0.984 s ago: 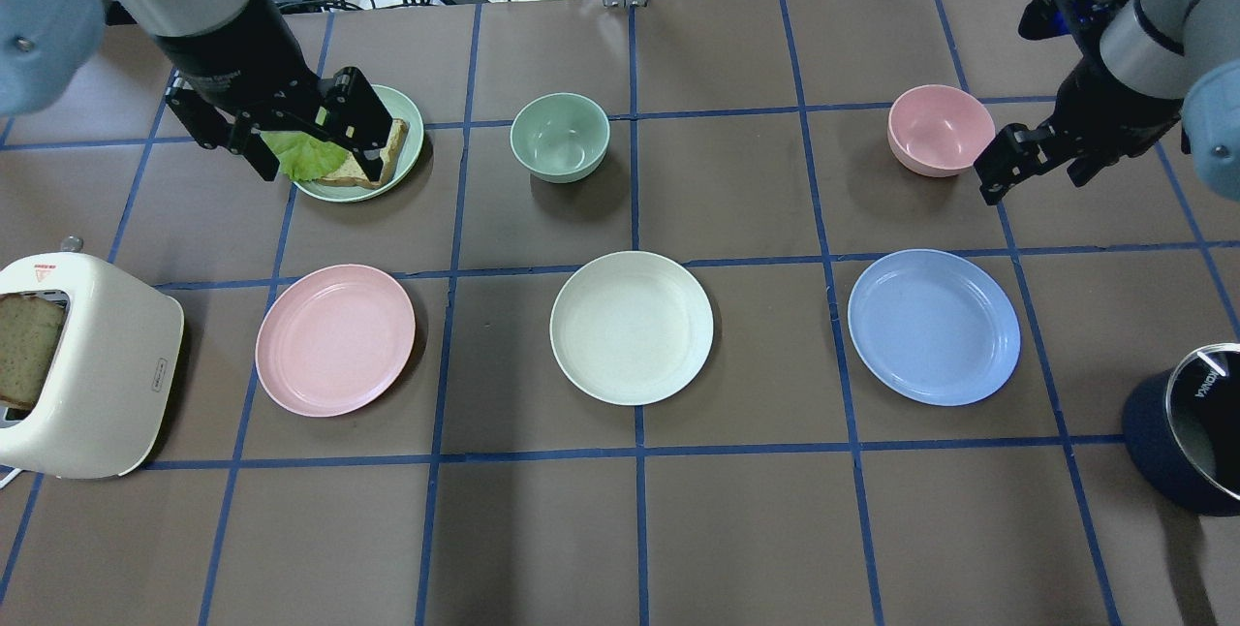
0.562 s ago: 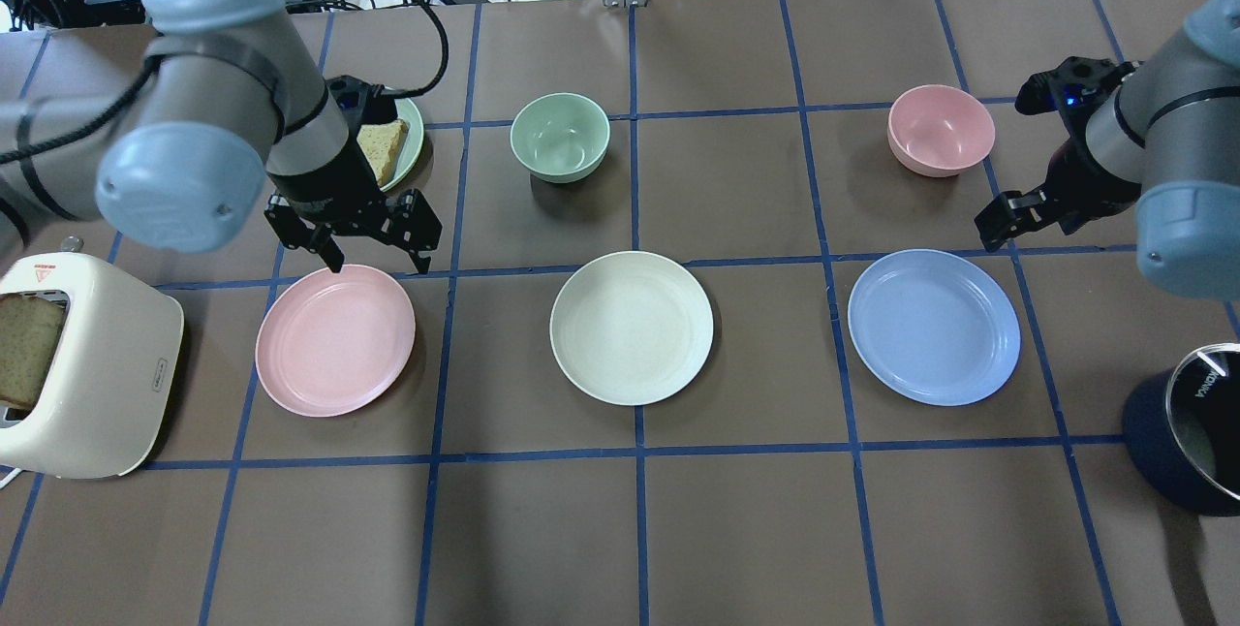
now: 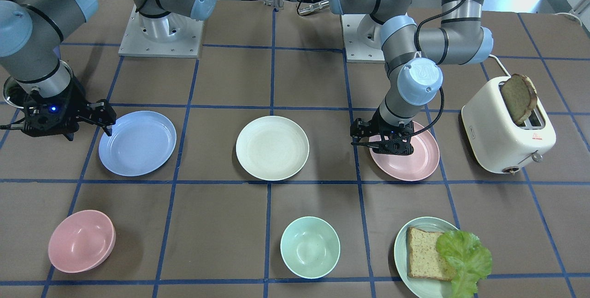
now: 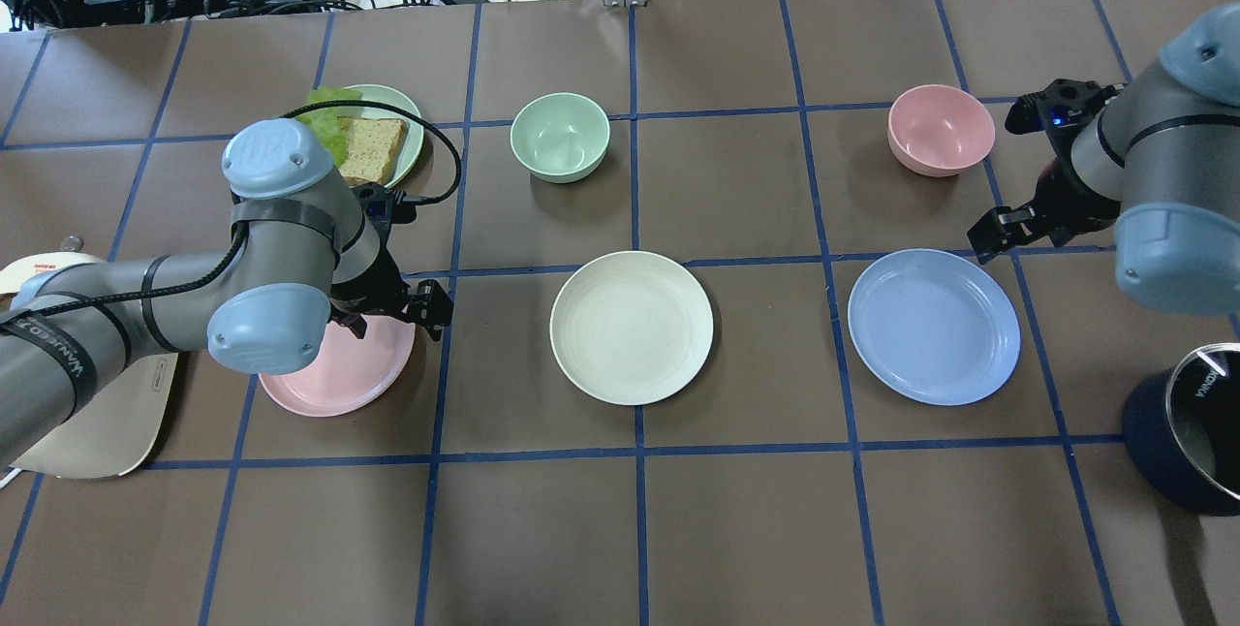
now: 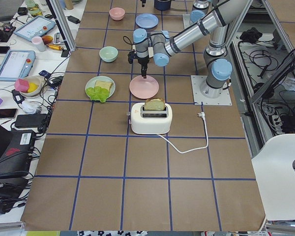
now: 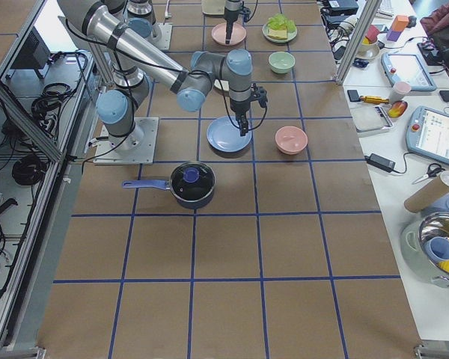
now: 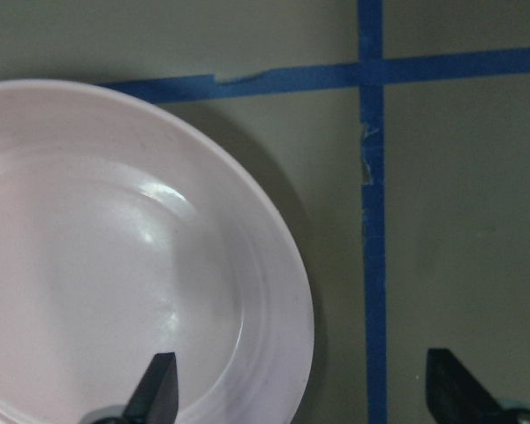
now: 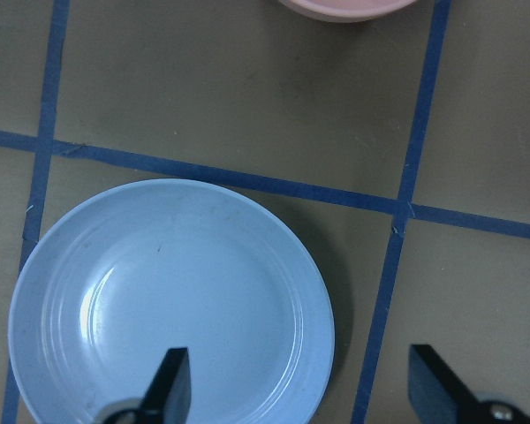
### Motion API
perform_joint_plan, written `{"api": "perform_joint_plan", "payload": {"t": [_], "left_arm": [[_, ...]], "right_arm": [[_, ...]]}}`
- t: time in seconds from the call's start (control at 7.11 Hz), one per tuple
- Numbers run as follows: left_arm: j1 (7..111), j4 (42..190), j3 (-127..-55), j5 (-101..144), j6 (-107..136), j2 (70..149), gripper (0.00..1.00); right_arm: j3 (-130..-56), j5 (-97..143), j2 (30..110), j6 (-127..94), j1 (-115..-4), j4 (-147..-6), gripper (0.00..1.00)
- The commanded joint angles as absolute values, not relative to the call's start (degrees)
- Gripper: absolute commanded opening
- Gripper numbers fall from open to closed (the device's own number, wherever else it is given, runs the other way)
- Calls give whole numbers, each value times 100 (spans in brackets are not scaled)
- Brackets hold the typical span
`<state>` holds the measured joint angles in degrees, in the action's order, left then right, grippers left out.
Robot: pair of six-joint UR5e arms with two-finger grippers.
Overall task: Stack three plates with pink and blue
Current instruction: 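Grasp the pink plate's rim with the left gripper and lift it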
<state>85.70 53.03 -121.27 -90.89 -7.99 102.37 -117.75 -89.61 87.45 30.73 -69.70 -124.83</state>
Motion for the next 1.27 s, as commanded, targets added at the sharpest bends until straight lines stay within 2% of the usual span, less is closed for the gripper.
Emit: {"api": "perform_joint_plan", "payload": {"t": [0.0, 0.14, 0.28, 0.7, 0.84, 1.12], "left_arm": [[8561, 4888, -12190, -9070, -817, 10555, 73], [8569, 4791, -12182, -9088, -852, 10590, 25], [8569, 4773, -12173, -9097, -931, 10591, 0], [8604, 4720, -12112, -9114, -871, 10495, 0], [8735, 4798, -11911, -9123, -818, 10459, 0], [9322, 5655, -11044, -9497, -353, 10537, 0]], "right_arm": [[-11777, -8965, 8719, 3041, -6970, -12515, 85], [-11777, -8974, 8675, 3024, -6970, -12568, 85], [-11777, -8982, 8536, 3023, -6952, -12725, 85], [-11786, -9079, 8394, 3015, -6697, -12858, 83], [-11786, -9079, 8341, 3006, -6697, -12858, 82], [-11795, -9070, 8157, 3006, -6697, -12858, 78]]}}
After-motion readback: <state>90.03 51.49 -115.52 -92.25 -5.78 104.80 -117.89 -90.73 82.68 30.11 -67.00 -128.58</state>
